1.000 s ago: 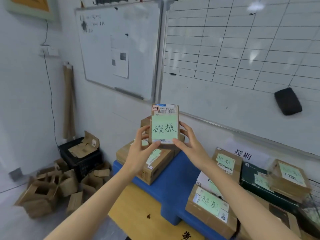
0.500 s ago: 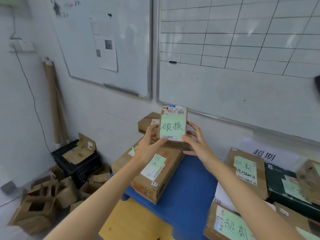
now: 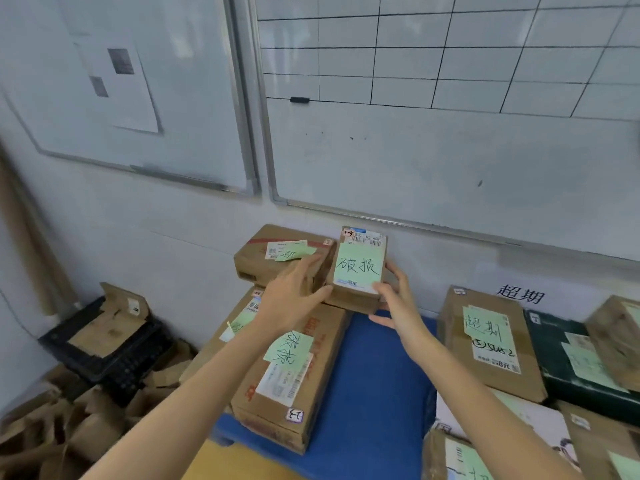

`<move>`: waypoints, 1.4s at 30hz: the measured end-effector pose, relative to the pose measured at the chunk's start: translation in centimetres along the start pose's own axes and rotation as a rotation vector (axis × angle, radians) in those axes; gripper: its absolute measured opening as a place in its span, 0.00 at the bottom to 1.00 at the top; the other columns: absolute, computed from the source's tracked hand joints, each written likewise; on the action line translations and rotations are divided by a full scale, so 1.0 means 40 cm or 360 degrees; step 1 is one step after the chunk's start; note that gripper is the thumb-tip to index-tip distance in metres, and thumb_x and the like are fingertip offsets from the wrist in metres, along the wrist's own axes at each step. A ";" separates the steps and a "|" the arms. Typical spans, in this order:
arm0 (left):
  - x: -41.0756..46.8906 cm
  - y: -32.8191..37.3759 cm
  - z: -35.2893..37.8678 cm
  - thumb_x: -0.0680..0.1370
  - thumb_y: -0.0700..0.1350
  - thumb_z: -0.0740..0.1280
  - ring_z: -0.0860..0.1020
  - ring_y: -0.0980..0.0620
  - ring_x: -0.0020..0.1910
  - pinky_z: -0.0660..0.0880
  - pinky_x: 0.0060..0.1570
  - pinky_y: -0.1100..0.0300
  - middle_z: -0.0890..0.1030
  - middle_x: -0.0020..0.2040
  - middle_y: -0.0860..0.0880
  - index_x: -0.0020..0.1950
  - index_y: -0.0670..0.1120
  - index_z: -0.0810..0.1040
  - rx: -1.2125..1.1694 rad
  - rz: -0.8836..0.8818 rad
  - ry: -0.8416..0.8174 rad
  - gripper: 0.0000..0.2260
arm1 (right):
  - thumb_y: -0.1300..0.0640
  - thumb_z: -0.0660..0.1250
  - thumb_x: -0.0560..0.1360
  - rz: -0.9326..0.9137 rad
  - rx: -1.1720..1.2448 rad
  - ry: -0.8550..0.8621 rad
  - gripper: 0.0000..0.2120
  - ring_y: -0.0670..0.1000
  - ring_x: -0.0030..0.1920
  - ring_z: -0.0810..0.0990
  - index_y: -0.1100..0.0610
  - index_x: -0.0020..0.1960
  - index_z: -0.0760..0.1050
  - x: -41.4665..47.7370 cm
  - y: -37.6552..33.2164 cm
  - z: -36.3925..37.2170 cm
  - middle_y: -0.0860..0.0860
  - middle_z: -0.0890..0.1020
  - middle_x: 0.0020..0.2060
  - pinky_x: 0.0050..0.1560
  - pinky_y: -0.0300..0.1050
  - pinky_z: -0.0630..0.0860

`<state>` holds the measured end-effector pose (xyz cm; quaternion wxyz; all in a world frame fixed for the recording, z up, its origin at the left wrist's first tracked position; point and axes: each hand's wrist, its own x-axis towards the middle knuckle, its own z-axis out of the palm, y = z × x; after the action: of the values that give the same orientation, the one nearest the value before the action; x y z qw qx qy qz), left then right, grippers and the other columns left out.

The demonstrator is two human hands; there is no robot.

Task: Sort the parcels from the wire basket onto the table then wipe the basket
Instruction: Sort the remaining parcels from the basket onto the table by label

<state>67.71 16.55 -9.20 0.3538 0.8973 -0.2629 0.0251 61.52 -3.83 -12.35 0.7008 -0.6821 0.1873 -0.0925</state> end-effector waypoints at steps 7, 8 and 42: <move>0.078 -0.089 -0.011 0.74 0.67 0.53 0.65 0.48 0.72 0.64 0.67 0.49 0.69 0.74 0.53 0.75 0.56 0.66 0.0653 0.0068 0.0053 0.31 | 0.55 0.64 0.81 0.0178 -0.0052 0.0152 0.25 0.55 0.62 0.77 0.40 0.73 0.60 0.082 0.062 -0.008 0.49 0.77 0.63 0.51 0.50 0.79; 0.086 -0.101 -0.010 0.75 0.65 0.55 0.64 0.48 0.72 0.63 0.67 0.49 0.68 0.74 0.53 0.75 0.55 0.65 0.0697 0.0084 0.0063 0.30 | 0.55 0.64 0.81 0.0190 -0.0060 0.0158 0.25 0.55 0.62 0.77 0.41 0.73 0.60 0.094 0.068 -0.003 0.50 0.77 0.63 0.52 0.51 0.79; 0.204 -0.080 0.029 0.75 0.63 0.54 0.65 0.47 0.73 0.60 0.71 0.49 0.68 0.75 0.51 0.75 0.52 0.65 0.0609 0.0507 -0.0093 0.31 | 0.42 0.59 0.81 -0.0303 -0.1706 0.0364 0.29 0.52 0.77 0.56 0.47 0.79 0.57 0.076 -0.021 -0.036 0.49 0.59 0.78 0.75 0.52 0.56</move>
<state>76.14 14.06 -10.19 0.1614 0.8955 -0.4016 0.1040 63.85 -6.36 -11.93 0.2195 -0.9427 0.2205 -0.1207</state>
